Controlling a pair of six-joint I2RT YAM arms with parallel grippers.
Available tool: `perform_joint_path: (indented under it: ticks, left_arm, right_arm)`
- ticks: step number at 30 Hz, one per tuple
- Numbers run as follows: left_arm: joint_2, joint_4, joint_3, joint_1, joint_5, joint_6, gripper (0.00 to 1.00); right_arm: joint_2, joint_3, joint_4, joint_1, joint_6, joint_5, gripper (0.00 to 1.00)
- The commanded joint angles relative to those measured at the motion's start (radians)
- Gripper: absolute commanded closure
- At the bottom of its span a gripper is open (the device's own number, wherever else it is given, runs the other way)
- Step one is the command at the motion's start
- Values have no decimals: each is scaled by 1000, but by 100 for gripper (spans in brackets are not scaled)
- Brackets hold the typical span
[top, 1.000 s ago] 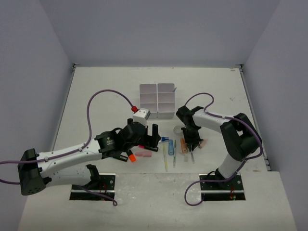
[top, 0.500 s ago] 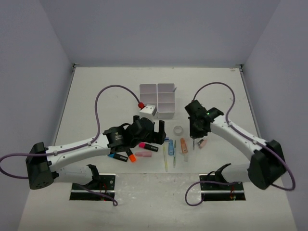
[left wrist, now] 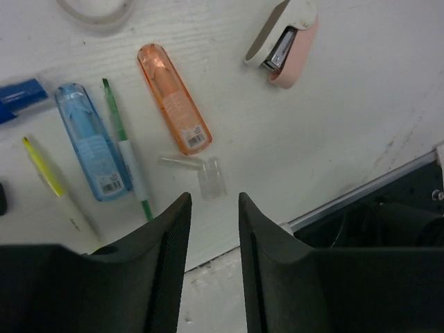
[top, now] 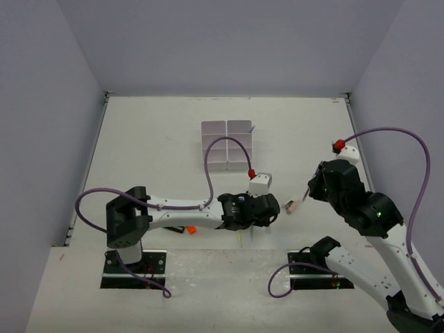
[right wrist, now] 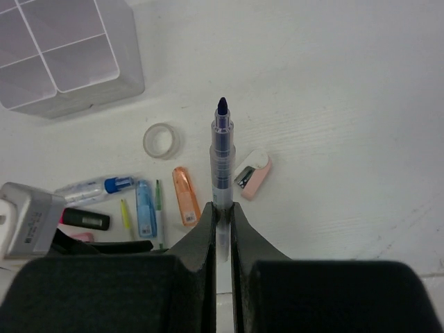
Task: Sort the stationery into containers
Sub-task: Pick up the pen from the center of the board, then close the pen cap on the pen.
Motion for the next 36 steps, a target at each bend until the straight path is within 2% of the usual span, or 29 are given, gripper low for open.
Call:
perform_joint_path:
  ticks: [1, 4, 8, 15, 36]
  left_arm:
    - [149, -111, 160, -15, -57, -162, 66]
    - [198, -173, 214, -26, -81, -190, 66]
    - [215, -187, 216, -42, -110, -198, 75]
    - [278, -240, 264, -47, -148, -192, 81]
    - [373, -268, 346, -67, -121, -174, 83]
  right_arm:
    - [-40, 19, -50, -1, -15, 23, 100]
    - [-44, 27, -50, -1, -30, 4, 100]
    - [-40, 30, -51, -2, -40, 11, 100]
    - [-48, 34, -59, -1, -50, 12, 100]
    - [-37, 32, -59, -1, -78, 9, 100]
